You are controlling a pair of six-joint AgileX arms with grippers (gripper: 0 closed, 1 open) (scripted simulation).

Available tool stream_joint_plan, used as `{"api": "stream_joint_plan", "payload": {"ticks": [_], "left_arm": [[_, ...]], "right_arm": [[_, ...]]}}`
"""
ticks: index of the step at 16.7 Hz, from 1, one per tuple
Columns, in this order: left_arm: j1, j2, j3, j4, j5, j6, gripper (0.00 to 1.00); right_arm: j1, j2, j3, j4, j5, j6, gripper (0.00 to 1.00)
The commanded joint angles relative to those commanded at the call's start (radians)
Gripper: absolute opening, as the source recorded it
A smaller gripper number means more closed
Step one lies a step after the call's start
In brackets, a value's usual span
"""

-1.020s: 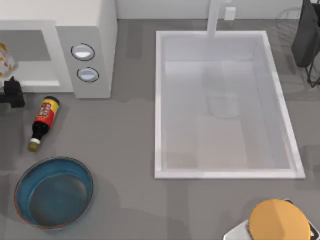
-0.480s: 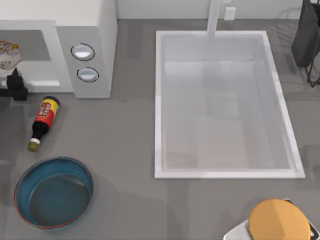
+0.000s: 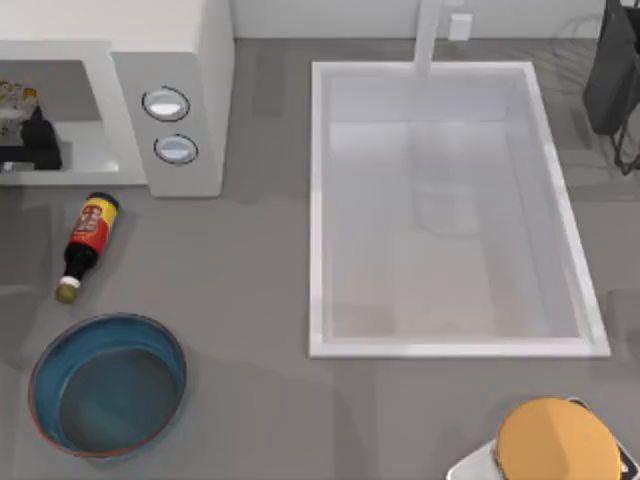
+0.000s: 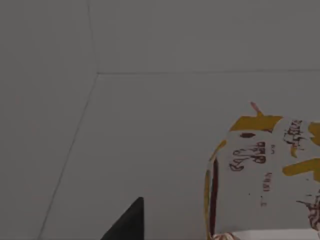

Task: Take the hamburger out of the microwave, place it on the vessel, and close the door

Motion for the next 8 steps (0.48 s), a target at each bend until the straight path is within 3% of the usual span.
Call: {"api": "stream_joint_plan", "payload": {"ticks": [8], "left_arm": [[-0.052,0.273,0.531,-0.311,-0.038,-0.018,1.0]], "right_arm": [[0.0,0.0,0.0,0.0,0.0,0.0,1.0]]}}
